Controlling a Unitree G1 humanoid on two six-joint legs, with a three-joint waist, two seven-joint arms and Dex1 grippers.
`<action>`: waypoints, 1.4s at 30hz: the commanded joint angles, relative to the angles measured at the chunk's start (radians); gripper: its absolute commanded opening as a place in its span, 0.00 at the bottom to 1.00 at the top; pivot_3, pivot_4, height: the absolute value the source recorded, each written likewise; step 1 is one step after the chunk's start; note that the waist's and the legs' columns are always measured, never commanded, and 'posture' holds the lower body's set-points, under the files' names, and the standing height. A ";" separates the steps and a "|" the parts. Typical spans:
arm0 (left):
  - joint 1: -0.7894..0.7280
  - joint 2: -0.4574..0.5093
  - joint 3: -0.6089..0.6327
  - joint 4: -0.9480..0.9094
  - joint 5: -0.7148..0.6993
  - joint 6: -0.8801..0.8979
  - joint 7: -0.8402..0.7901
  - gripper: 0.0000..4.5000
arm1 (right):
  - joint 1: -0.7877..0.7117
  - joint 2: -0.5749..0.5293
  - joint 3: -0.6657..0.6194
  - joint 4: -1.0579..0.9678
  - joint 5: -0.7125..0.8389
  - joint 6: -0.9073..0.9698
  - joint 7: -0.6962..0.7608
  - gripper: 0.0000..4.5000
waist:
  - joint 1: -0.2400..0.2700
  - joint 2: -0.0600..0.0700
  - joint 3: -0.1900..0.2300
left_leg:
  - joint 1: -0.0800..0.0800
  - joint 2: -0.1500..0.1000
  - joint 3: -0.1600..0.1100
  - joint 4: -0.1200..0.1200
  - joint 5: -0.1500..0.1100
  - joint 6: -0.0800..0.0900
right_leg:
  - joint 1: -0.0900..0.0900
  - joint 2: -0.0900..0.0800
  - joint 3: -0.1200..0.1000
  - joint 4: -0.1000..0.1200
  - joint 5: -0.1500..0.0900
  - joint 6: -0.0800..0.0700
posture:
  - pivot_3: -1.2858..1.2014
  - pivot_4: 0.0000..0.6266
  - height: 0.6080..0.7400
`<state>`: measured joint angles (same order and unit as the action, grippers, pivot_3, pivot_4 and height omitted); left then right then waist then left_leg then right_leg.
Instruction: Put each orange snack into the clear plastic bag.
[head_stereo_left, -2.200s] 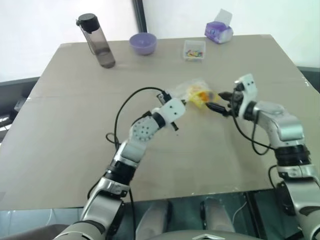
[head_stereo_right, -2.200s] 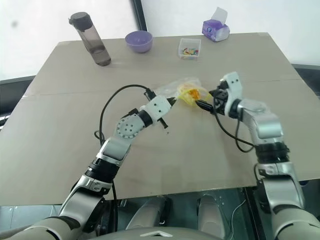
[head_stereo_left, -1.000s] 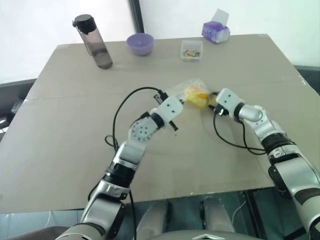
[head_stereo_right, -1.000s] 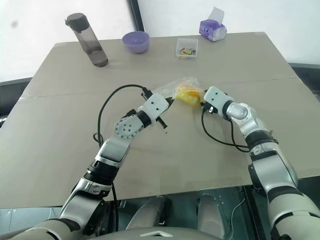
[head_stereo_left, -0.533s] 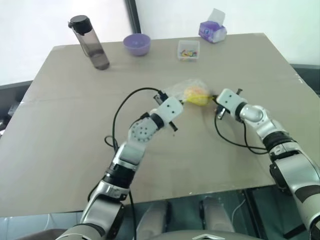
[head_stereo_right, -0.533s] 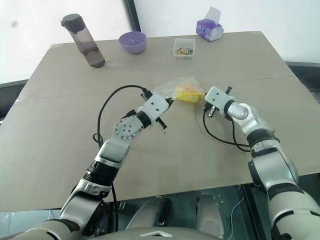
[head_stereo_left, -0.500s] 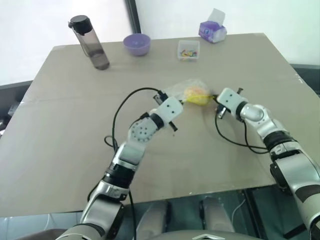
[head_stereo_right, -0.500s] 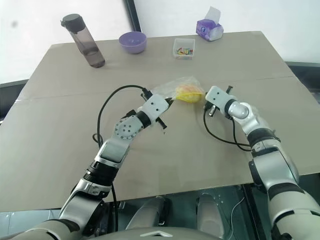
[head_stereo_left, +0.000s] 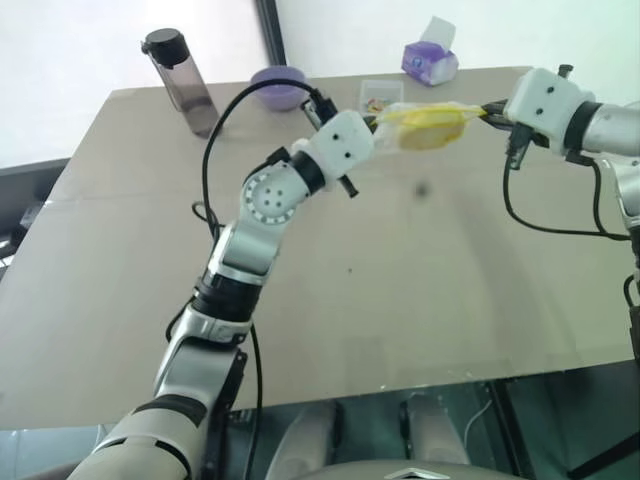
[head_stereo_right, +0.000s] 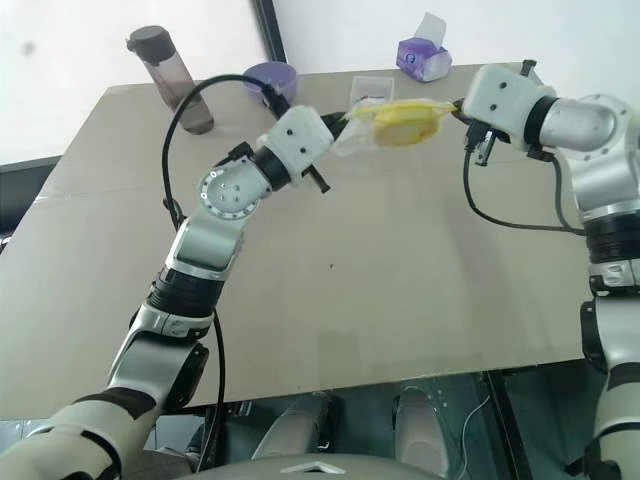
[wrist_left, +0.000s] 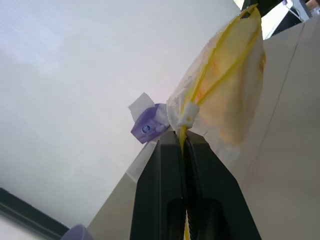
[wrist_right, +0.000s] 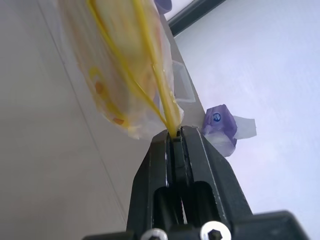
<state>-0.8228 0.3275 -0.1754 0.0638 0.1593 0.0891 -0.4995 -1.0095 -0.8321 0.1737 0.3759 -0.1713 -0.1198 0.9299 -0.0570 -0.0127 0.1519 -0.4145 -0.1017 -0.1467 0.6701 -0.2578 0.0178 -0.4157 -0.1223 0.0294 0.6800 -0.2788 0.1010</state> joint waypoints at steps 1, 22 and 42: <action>0.017 0.002 -0.013 -0.026 -0.066 0.080 -0.094 0.00 | 0.056 -0.048 -0.025 -0.124 0.074 0.115 0.133 0.03 | 0.004 0.000 0.000 | 0.000 0.000 0.000 0.000 0.000 0.000 | 0.000 0.000 0.000 0.000 0.000 0.000 | 0.52 0.24 1.00; 0.059 0.035 -0.049 -0.090 -0.069 0.025 -0.138 0.00 | 0.079 -0.053 -0.061 -0.317 0.178 0.272 0.198 0.55 | 0.016 0.000 0.002 | -0.001 0.000 0.000 0.001 0.000 0.000 | -0.001 -0.001 0.000 0.000 0.000 0.000 | 0.52 0.24 1.00; 0.066 0.107 -0.124 -0.164 0.047 -0.015 -0.208 0.00 | 0.180 0.101 0.052 -0.546 0.151 0.341 0.156 0.55 | 0.018 0.000 0.001 | -0.001 0.000 -0.001 0.001 0.000 0.000 | -0.001 0.000 -0.001 0.001 0.000 0.000 | 0.52 0.24 1.00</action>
<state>-0.7362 0.4282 -0.3037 -0.0432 0.1980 0.0815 -0.7010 -0.8153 -0.7349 0.2359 -0.1334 -0.0189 0.2327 1.1016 -0.0394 -0.0123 0.1532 -0.4155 -0.1018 -0.1474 0.6713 -0.2578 0.0179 -0.4167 -0.1226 0.0287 0.6810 -0.2787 0.1011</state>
